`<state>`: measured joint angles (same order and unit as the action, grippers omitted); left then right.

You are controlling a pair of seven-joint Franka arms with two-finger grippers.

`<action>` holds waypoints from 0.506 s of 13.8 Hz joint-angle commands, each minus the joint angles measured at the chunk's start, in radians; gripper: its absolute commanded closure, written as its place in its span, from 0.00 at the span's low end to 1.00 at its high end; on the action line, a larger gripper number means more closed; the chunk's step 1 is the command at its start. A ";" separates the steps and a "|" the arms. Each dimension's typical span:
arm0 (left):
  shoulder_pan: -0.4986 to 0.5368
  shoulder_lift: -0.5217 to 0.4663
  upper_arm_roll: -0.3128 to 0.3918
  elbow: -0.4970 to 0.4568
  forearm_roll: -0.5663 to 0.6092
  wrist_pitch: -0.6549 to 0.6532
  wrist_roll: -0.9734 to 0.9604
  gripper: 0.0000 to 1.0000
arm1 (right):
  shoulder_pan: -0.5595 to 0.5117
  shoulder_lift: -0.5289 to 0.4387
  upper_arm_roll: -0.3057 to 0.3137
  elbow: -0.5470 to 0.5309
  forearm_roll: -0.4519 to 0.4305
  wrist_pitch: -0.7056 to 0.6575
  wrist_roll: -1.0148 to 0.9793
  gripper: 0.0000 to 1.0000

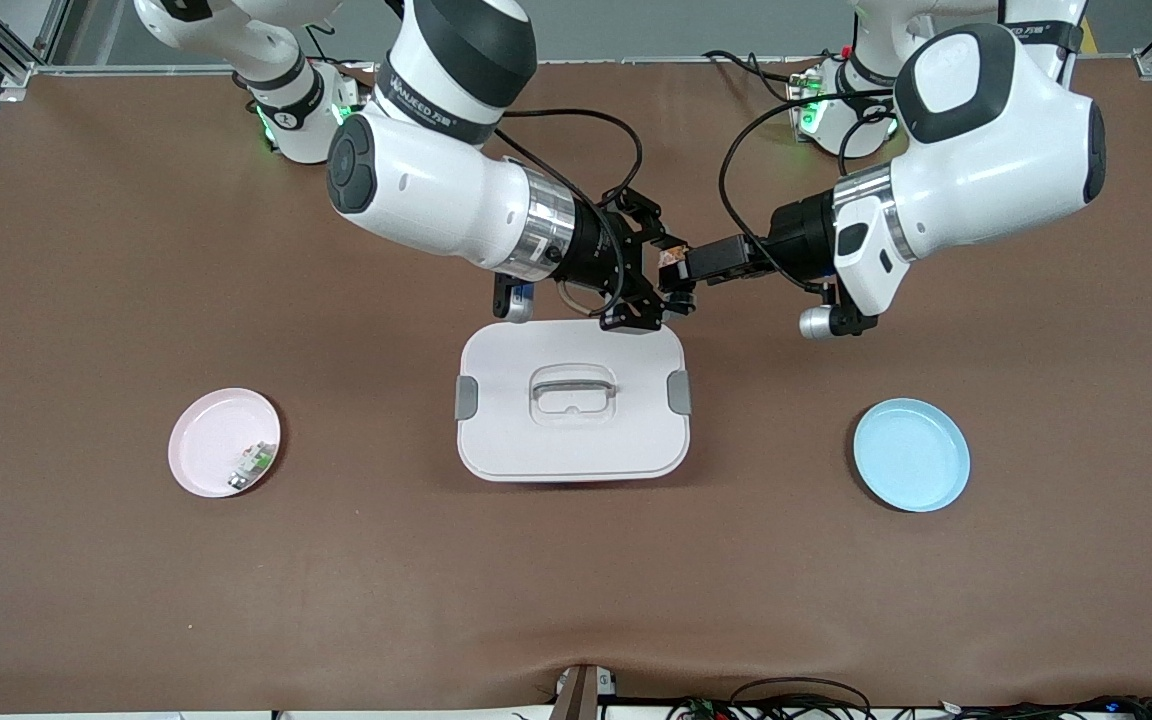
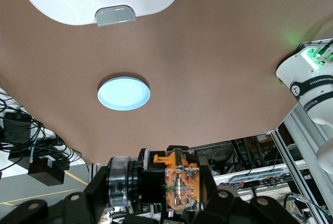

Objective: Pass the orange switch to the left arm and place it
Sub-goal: 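Grasp the switch with the left gripper from the right gripper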

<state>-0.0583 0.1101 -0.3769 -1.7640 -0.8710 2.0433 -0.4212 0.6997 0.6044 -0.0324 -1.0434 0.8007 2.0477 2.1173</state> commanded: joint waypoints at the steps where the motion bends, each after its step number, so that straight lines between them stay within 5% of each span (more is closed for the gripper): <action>1: -0.009 -0.012 -0.007 -0.011 0.017 0.015 -0.011 0.00 | 0.001 0.022 -0.001 0.051 -0.001 -0.003 0.032 1.00; 3: -0.011 -0.013 -0.007 -0.017 0.017 0.011 -0.010 0.00 | -0.003 0.022 0.000 0.054 0.000 -0.003 0.032 1.00; 7: -0.008 -0.013 -0.007 -0.017 0.017 0.005 -0.010 0.63 | -0.008 0.022 0.000 0.062 0.014 -0.003 0.032 1.00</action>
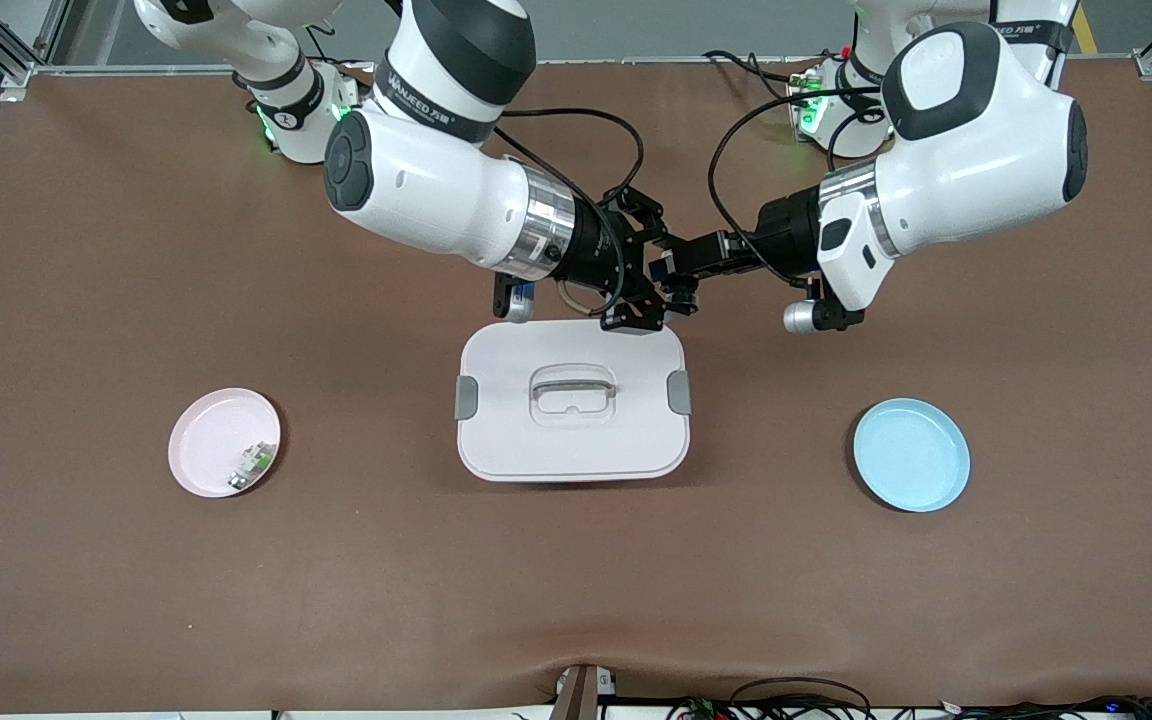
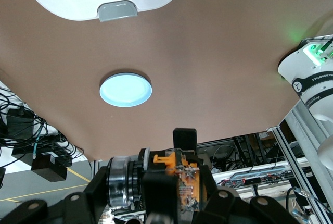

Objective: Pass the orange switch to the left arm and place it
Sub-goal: 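Grasp the switch with the left gripper from the right gripper, then open the right gripper and withdraw it while the left gripper pulls away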

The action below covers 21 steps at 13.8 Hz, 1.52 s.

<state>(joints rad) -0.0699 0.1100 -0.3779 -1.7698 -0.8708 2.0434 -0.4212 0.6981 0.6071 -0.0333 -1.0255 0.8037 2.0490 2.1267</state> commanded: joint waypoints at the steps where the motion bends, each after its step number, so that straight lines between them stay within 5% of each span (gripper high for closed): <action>1: 0.004 -0.013 -0.006 -0.011 0.016 0.004 -0.010 0.73 | -0.008 0.019 0.001 0.044 0.012 -0.004 0.022 1.00; 4: 0.004 -0.013 -0.006 -0.011 0.016 0.001 -0.010 1.00 | -0.008 0.019 0.001 0.044 0.012 -0.004 0.022 1.00; 9: 0.004 -0.013 -0.006 -0.011 0.016 0.000 -0.011 1.00 | -0.005 0.019 -0.002 0.044 0.011 -0.004 0.021 1.00; 10: 0.004 -0.013 -0.006 -0.011 0.016 0.000 -0.011 1.00 | -0.002 0.019 -0.003 0.044 0.011 -0.004 0.022 0.64; 11: 0.004 -0.013 -0.006 -0.010 0.016 0.000 -0.011 1.00 | 0.001 0.019 -0.005 0.044 0.011 -0.001 0.024 0.13; 12: 0.004 -0.015 -0.006 -0.010 0.016 0.000 -0.014 1.00 | 0.001 0.019 -0.007 0.044 0.011 -0.001 0.022 0.00; 16: 0.012 -0.020 -0.004 -0.008 0.019 -0.020 -0.018 1.00 | 0.000 0.019 -0.007 0.044 0.009 -0.001 0.018 0.00; 21: 0.067 -0.042 0.007 0.027 0.185 -0.185 -0.013 1.00 | -0.015 0.014 -0.013 0.042 0.000 -0.062 -0.058 0.00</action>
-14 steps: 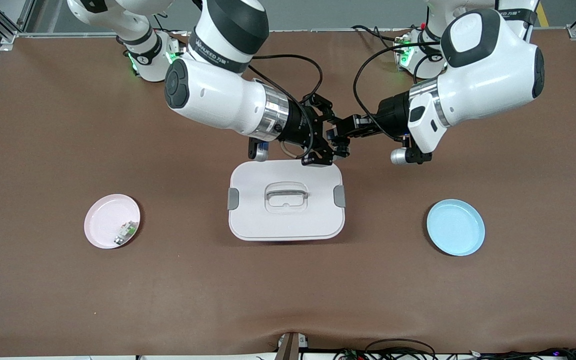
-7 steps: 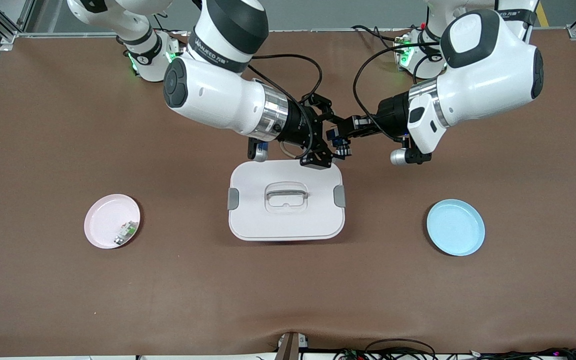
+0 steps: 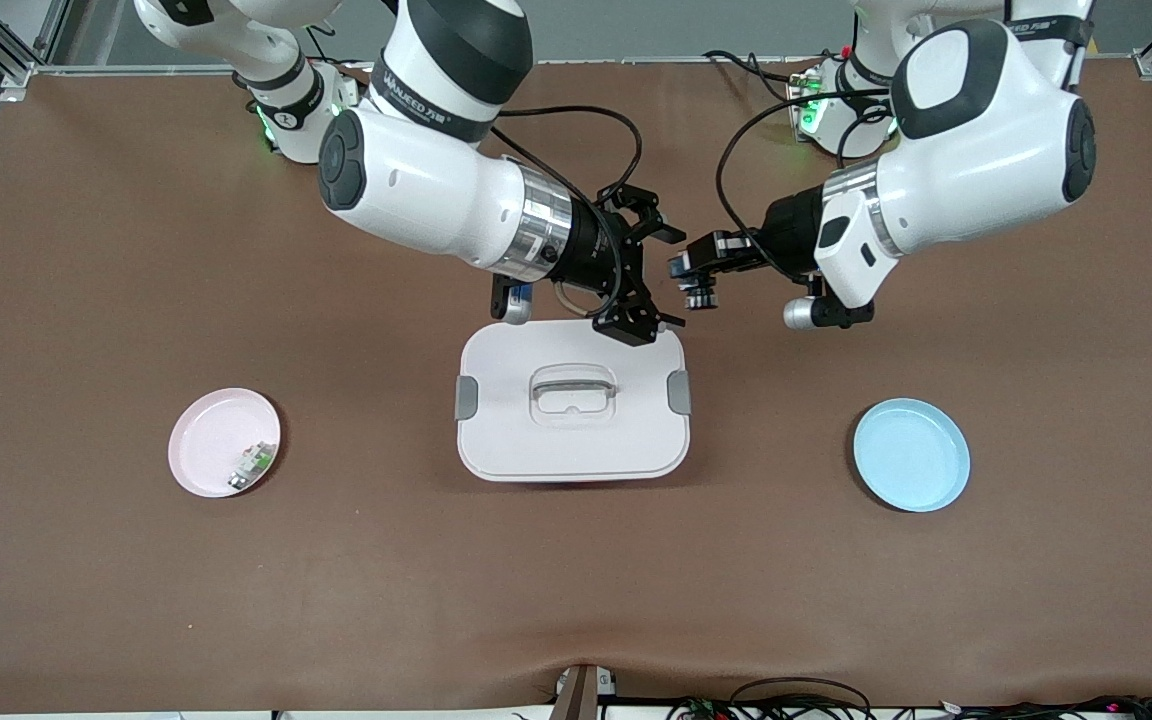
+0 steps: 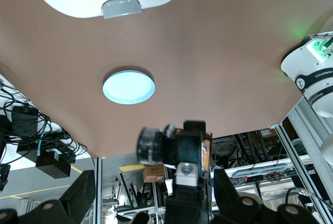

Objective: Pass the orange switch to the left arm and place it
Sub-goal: 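Open the right gripper and withdraw it while the left gripper pulls away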

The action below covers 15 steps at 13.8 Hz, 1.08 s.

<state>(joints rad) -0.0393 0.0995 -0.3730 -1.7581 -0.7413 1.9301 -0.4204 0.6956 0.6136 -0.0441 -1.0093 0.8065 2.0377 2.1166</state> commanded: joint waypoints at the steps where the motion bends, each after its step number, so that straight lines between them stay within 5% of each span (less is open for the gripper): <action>1: 0.054 -0.030 0.002 0.032 0.092 -0.113 -0.011 1.00 | -0.024 0.003 -0.007 0.026 -0.004 -0.103 -0.140 0.00; 7: 0.192 -0.030 0.005 0.040 0.339 -0.234 0.038 1.00 | -0.169 -0.054 -0.007 0.026 -0.075 -0.445 -0.796 0.00; 15: 0.338 0.018 0.006 0.032 0.635 -0.067 -0.206 1.00 | -0.336 -0.123 -0.005 0.025 -0.455 -0.705 -1.447 0.00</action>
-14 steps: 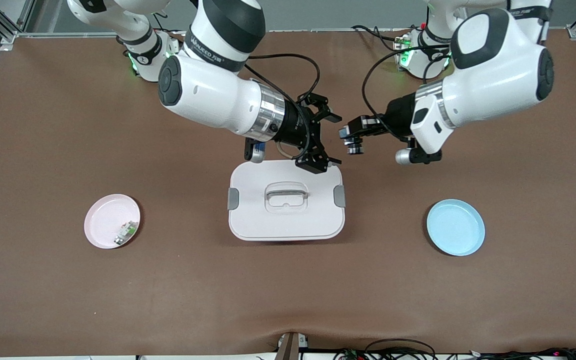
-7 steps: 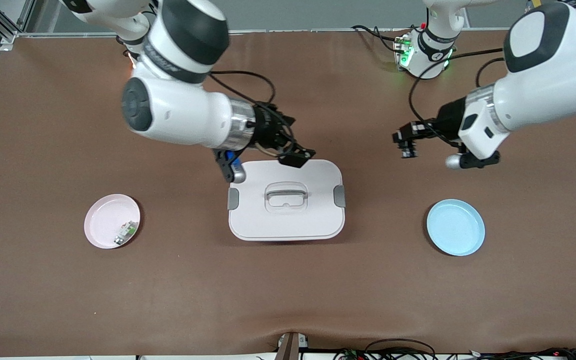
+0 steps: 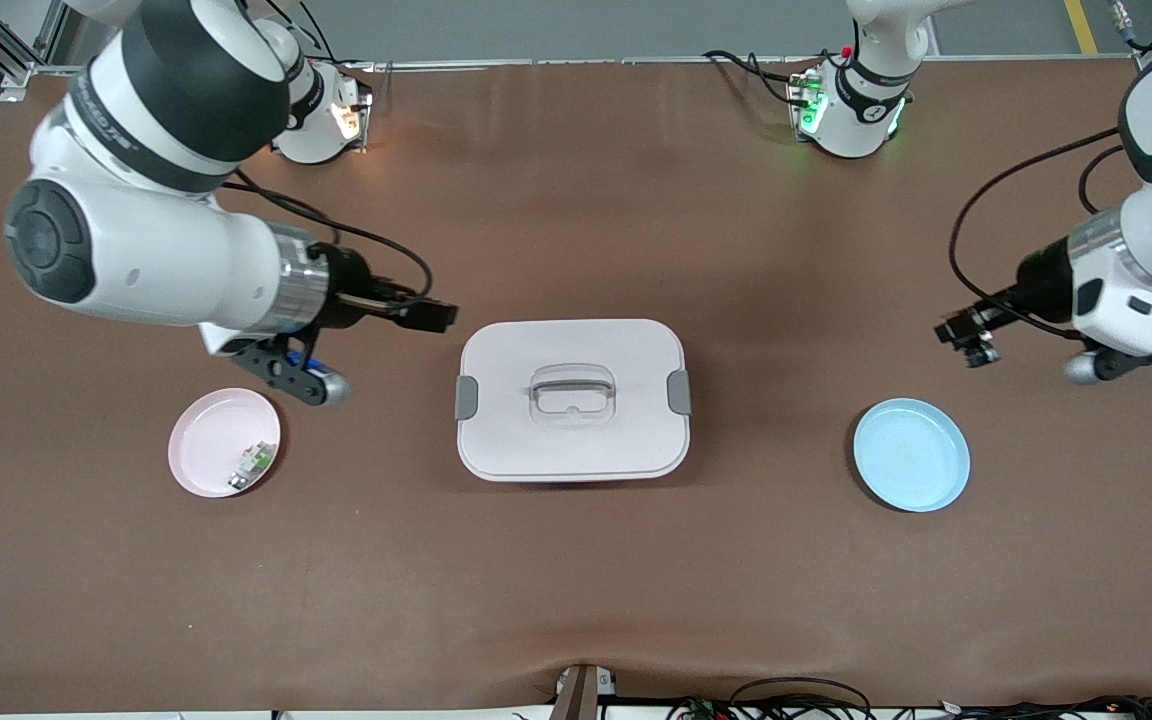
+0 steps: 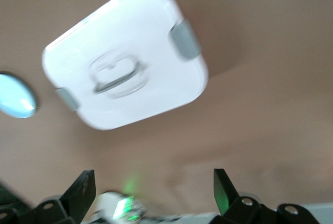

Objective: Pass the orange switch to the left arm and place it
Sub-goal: 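Open the right gripper and withdraw it while the left gripper pulls away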

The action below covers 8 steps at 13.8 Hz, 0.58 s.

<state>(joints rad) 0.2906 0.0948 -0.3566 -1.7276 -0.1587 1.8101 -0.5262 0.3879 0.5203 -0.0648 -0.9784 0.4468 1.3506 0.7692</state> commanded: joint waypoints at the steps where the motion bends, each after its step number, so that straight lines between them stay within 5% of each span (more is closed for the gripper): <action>1: 0.012 0.045 -0.010 0.002 0.068 0.075 -0.156 1.00 | -0.037 -0.042 0.017 -0.008 -0.155 -0.018 -0.163 0.00; 5: 0.028 0.117 -0.009 0.000 0.097 0.179 -0.308 1.00 | -0.075 -0.081 0.017 -0.017 -0.391 -0.018 -0.497 0.00; 8: 0.036 0.186 -0.010 -0.003 0.205 0.234 -0.437 1.00 | -0.158 -0.089 0.017 -0.022 -0.416 -0.016 -0.657 0.00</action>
<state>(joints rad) 0.3173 0.2431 -0.3563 -1.7355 -0.0078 2.0097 -0.8883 0.2931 0.4533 -0.0660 -0.9791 0.0520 1.3384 0.2026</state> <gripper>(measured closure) 0.665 0.000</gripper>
